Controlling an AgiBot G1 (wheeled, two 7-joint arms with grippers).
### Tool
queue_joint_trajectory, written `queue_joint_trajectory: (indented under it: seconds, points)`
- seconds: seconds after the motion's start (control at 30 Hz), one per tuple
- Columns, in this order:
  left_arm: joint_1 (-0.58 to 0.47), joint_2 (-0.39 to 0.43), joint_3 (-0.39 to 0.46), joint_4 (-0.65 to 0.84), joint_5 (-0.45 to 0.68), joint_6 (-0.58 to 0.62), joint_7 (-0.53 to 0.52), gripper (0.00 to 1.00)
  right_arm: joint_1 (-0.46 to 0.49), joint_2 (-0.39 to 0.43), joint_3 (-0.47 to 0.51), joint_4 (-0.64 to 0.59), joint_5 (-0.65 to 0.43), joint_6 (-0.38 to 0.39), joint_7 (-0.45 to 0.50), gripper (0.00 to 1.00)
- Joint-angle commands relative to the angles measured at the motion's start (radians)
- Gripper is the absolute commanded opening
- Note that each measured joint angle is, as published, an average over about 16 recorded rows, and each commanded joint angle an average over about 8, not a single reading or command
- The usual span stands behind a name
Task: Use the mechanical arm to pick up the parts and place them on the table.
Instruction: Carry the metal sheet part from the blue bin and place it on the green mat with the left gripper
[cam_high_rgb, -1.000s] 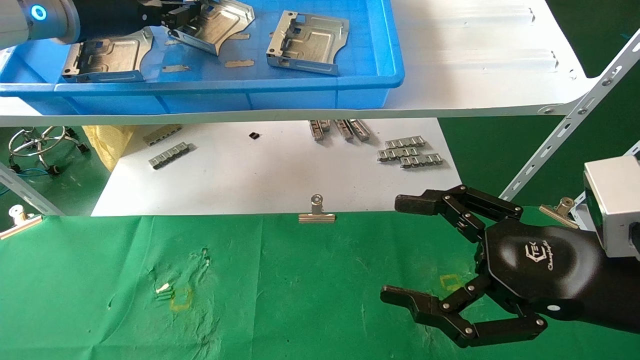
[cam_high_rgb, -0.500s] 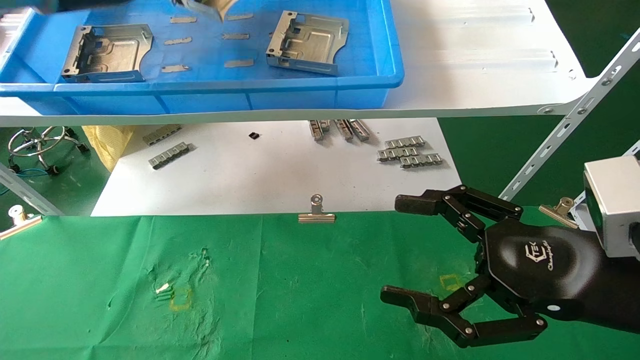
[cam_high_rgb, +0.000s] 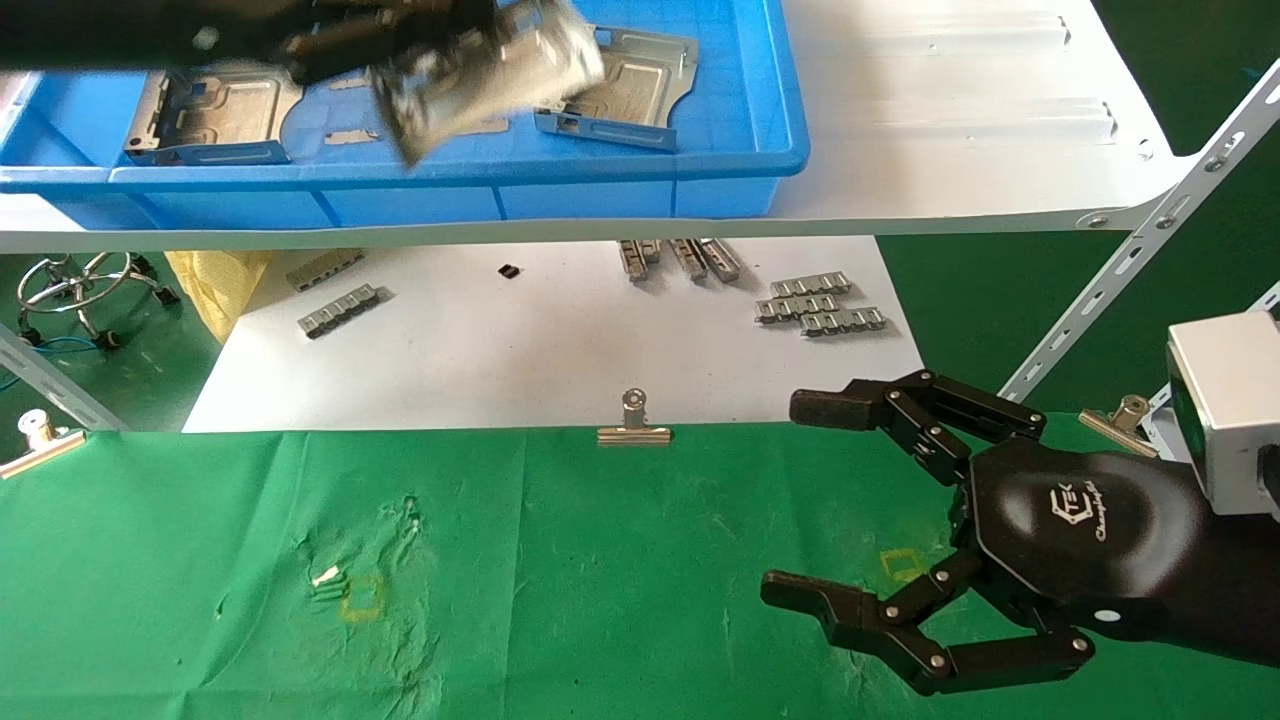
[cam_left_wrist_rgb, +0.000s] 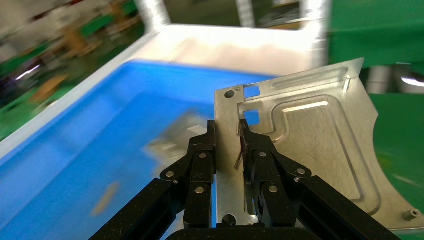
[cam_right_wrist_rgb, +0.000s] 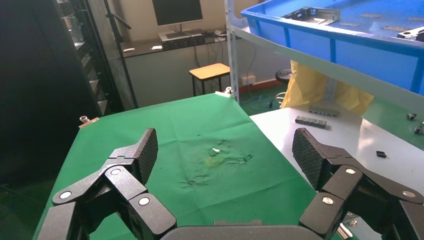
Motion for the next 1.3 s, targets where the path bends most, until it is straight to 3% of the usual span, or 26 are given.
queue_joint_trajectory:
  seconds: [0.03, 0.27, 0.43, 0.53, 0.67, 0.9, 1.23, 1.3]
  points:
    - [0.002, -0.018, -0.006, -0.006, -0.008, 0.084, 0.031, 0.00, 0.000, 0.000, 0.000, 0.000, 0.000, 0.000, 0.000, 1.00]
    - [0.165, -0.148, 0.047, -0.286, -0.186, 0.108, 0.085, 0.00, 0.000, 0.000, 0.000, 0.000, 0.000, 0.000, 0.000, 1.00]
    - [0.312, -0.295, 0.132, -0.534, -0.368, 0.099, 0.101, 0.00, 0.000, 0.000, 0.000, 0.000, 0.000, 0.000, 0.000, 1.00]
    - [0.366, -0.352, 0.192, -0.590, -0.398, 0.091, 0.140, 0.00, 0.000, 0.000, 0.000, 0.000, 0.000, 0.000, 0.000, 1.00]
    - [0.414, -0.377, 0.270, -0.573, -0.352, 0.079, 0.242, 0.00, 0.000, 0.000, 0.000, 0.000, 0.000, 0.000, 0.000, 1.00]
    - [0.482, -0.352, 0.361, -0.470, -0.276, 0.076, 0.447, 0.00, 0.000, 0.000, 0.000, 0.000, 0.000, 0.000, 0.000, 1.00]
    - [0.554, -0.309, 0.408, -0.318, -0.249, 0.011, 0.757, 0.01, 0.000, 0.000, 0.000, 0.000, 0.000, 0.000, 0.000, 1.00]
    - [0.566, -0.299, 0.403, -0.278, -0.252, -0.006, 0.801, 0.05, 0.000, 0.000, 0.000, 0.000, 0.000, 0.000, 0.000, 1.00]
